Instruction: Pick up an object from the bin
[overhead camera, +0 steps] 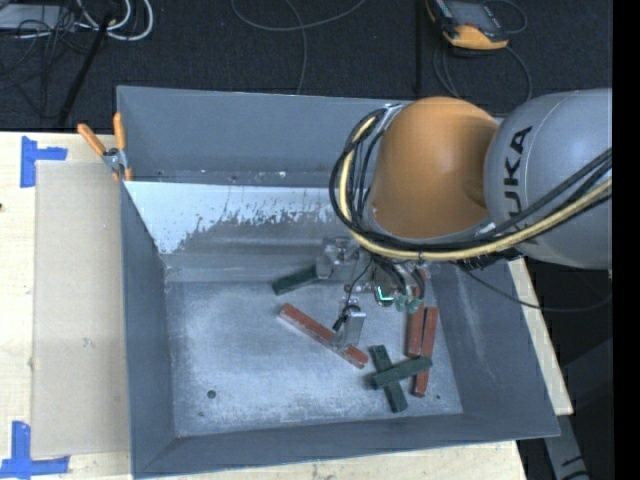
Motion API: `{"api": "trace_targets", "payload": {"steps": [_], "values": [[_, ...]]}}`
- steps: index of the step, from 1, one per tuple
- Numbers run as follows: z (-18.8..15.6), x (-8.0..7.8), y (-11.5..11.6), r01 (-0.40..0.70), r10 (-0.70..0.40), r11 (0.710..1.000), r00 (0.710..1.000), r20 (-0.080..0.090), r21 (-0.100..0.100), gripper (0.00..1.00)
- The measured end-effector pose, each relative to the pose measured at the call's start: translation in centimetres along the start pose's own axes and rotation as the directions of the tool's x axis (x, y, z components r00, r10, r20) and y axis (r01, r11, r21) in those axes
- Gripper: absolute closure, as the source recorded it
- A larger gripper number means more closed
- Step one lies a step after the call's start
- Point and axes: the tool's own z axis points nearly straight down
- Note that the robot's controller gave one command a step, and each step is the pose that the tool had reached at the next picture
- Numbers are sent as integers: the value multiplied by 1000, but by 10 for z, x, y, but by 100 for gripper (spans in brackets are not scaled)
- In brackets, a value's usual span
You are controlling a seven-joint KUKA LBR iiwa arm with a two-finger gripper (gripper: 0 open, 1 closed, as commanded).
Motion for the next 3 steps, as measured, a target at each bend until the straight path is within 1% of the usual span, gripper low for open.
{"api": "trace_targets", "payload": {"steps": [1, 2, 3], "values": [[101, -20, -70, -82, 82, 997, 997, -1, 2, 0], [153, 8, -66, -21, 21, 1000, 1000, -1, 0, 0], [150, 5, -66, -25, 25, 1000, 1000, 5, -1, 100]]}}
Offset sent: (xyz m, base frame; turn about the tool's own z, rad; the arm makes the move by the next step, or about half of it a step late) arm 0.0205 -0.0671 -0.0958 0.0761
